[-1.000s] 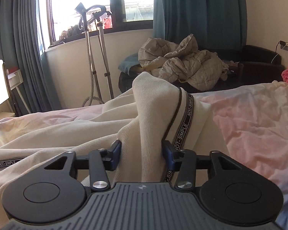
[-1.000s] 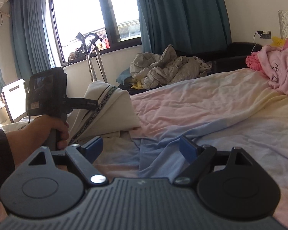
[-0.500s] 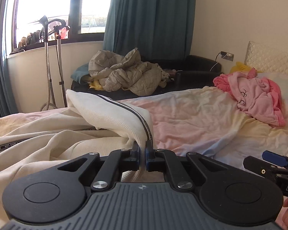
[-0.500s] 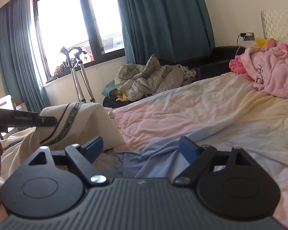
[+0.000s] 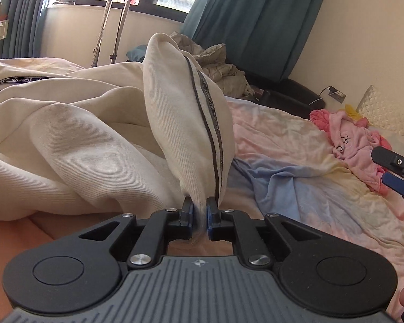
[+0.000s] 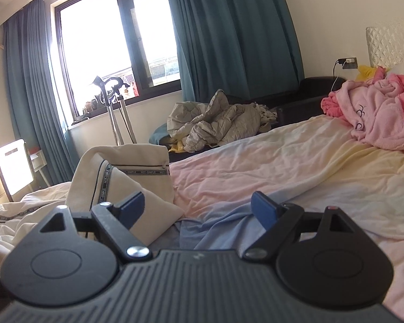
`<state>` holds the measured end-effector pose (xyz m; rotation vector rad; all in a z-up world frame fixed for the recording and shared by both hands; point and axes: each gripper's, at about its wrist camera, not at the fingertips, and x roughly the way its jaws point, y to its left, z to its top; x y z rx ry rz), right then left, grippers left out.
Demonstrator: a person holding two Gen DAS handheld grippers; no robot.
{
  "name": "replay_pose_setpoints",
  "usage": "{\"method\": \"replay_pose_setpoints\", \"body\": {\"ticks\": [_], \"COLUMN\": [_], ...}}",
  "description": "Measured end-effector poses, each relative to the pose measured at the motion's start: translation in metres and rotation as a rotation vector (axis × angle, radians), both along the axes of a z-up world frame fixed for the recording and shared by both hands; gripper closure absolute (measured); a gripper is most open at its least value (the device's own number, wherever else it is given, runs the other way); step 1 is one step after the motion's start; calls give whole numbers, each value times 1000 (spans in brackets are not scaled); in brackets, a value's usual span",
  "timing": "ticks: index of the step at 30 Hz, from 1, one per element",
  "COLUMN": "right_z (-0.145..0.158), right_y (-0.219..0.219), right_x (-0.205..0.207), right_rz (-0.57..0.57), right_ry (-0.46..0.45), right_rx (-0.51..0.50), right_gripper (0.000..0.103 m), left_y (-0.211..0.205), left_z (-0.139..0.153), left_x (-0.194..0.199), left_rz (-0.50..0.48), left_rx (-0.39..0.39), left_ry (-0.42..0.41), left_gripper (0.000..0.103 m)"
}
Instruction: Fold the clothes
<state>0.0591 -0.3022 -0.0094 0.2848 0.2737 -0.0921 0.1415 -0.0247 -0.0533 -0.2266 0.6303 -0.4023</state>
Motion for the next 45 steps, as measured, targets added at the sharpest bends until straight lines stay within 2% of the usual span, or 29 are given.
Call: {"method": "replay_pose_setpoints", "body": {"ticks": [4,6,9,11,14,16,19,21,22,23,25,28,31,33,36,39,43,45], "right_z": [1,2,2,1,-1,-3,-10,-12,-11,-11,-10,-10,-9,-6,-1,0,-4,-6], "right_y": [-8,-11,-15,-20,-26,-30,-35,-39,-40,-43,-47,-56,-67,-73,-82,-94,-108,-112], "right_x": [1,0,1,3,6,9,16,19,20,20,18,13,7,2,-6,-11,-17,-16], "right_rz": [-14,-13,-11,-15,-24,-29,-29,-32,-33,-34,-40,-57,-87,-104,-140,-177,-216,-222], "right_ry": [6,7,8,10,14,20,43,50,49,44,28,17,12,2,-24,-39,-42,-33], "right_rx": [47,68,94,110,136,150,161,183,196,207,218,235,256,261,252,264,290,292], "right_gripper": [16,16,16,16,16,16,16,16,16,16,16,16,16,16,16,16,16,16], "left_y": [5,4,-1,-7,-21,-31,-43,-50,-53,-57,-71,-98,-141,-172,-215,-238,-245,-238], "left_z": [19,29,40,45,47,47,45,49,52,55,66,90,109,110,89,43,-18,-29], "left_x": [21,41,84,113,158,184,208,215,216,217,209,191,162,139,97,63,38,29], "left_rz": [21,40,80,138,191,199,197,202,198,177,114,21,-137,-256,-449,-562,-592,-561], "left_rx": [-43,-51,-91,-82,-56,13,115,151,161,165,189,175,207,245,338,390,461,453], "left_ry": [-23,-33,-4,18,47,35,27,-4,-18,-30,-72,-145,-214,-231,-218,-169,-123,-121], "left_gripper": [43,42,42,42,43,44,55,71,90,92,94,94,98,98,98,98,96,93]}}
